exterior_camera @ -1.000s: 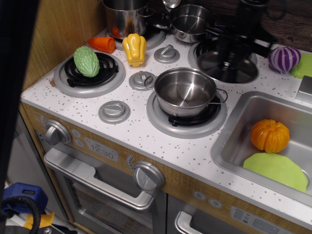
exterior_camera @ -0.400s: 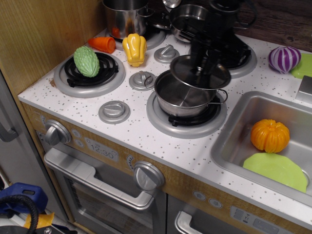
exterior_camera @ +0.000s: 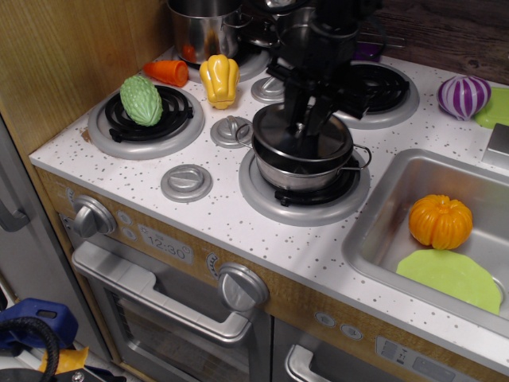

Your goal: Put lid on pot or pan

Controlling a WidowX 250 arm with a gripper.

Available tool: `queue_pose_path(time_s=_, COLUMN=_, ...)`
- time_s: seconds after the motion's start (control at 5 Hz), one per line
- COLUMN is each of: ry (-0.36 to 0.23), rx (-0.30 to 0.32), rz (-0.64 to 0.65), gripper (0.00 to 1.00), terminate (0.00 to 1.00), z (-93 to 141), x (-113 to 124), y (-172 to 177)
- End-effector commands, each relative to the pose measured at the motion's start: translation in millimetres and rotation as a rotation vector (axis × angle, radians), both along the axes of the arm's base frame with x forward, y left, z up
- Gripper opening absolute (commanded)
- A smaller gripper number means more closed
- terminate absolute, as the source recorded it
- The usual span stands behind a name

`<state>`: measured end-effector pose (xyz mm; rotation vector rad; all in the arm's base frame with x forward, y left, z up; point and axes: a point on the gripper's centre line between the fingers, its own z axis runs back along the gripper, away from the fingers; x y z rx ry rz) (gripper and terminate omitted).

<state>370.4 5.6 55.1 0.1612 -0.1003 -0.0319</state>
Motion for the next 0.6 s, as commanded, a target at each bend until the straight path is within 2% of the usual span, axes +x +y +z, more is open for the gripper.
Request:
queue_pose_path(time_s=0.0, ry=-0.129, rx=-0.025, rz=0.013, gripper=1.00, terminate=0.00, z=17.5, x=2.2, y=6.2)
queue_pose_path(time_s=0.2, ry=-0.129, rx=-0.025, rz=0.013, gripper=1.00, terminate=0.00, z=17.5, x=2.2, y=6.2)
queue_pose_path(time_s=0.4, ry=-0.129, rx=-0.025, rz=0.013, gripper=1.00, terminate=1.00, z=17.5, x=2.2, y=6.2)
